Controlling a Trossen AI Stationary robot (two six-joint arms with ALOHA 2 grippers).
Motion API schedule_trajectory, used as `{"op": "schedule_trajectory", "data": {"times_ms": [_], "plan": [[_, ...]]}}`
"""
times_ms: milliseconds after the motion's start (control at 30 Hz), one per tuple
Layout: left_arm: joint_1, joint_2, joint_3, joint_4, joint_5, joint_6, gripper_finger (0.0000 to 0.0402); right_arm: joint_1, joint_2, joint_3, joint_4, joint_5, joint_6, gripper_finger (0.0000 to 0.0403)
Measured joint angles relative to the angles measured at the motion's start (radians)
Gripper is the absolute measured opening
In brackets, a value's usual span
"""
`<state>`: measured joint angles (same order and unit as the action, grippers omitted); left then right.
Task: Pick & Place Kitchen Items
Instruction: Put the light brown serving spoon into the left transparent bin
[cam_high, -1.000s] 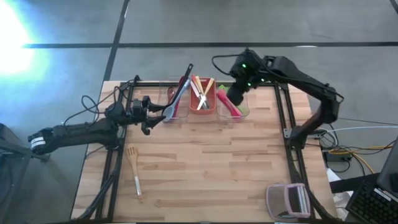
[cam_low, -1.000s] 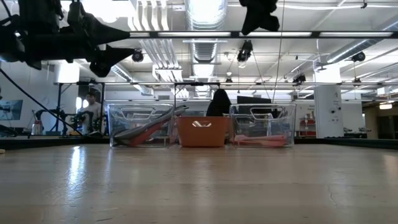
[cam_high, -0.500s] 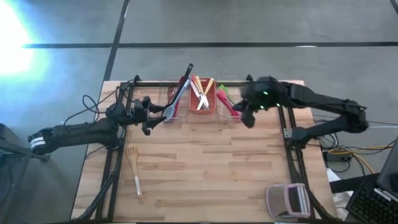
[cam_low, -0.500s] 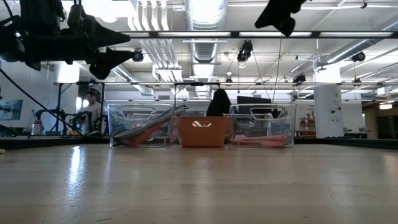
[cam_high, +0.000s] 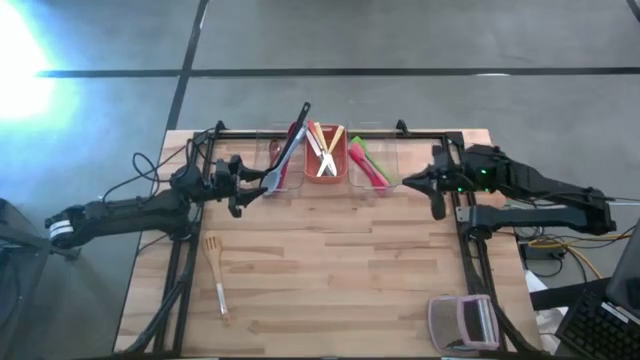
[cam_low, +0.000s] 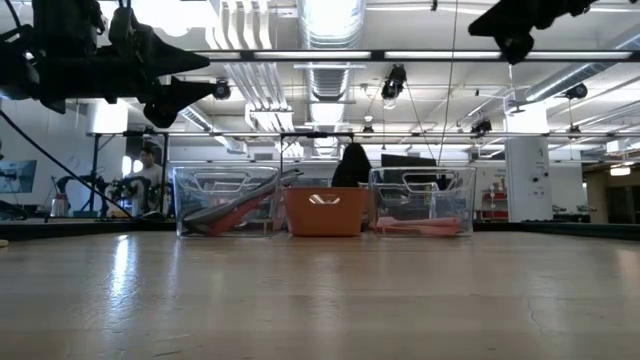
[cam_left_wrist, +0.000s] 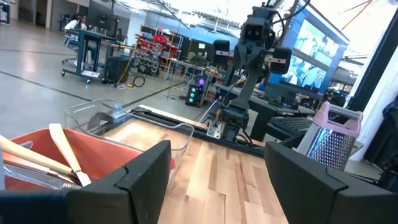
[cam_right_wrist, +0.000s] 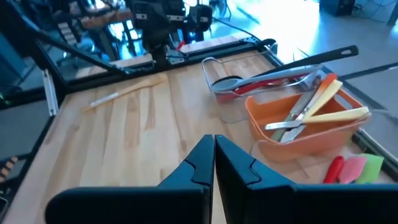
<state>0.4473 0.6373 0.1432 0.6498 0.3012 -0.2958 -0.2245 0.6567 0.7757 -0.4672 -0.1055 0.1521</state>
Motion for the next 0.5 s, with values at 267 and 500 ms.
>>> {"op": "schedule_trajectory", "data": {"times_ms": [267,500], "plan": [[0.0,-0.002,0.0,-0.002,0.02,-0.014,0.0262,0.0,-0.157,-0.071,-0.007,0.0,0.072,0.0008],[0.0,-0.003,0.047,-0.092,0.023,-0.026,0.0261,-0.001,-0.201,-0.075,-0.006,0.0,0.074,0.0008]]}}
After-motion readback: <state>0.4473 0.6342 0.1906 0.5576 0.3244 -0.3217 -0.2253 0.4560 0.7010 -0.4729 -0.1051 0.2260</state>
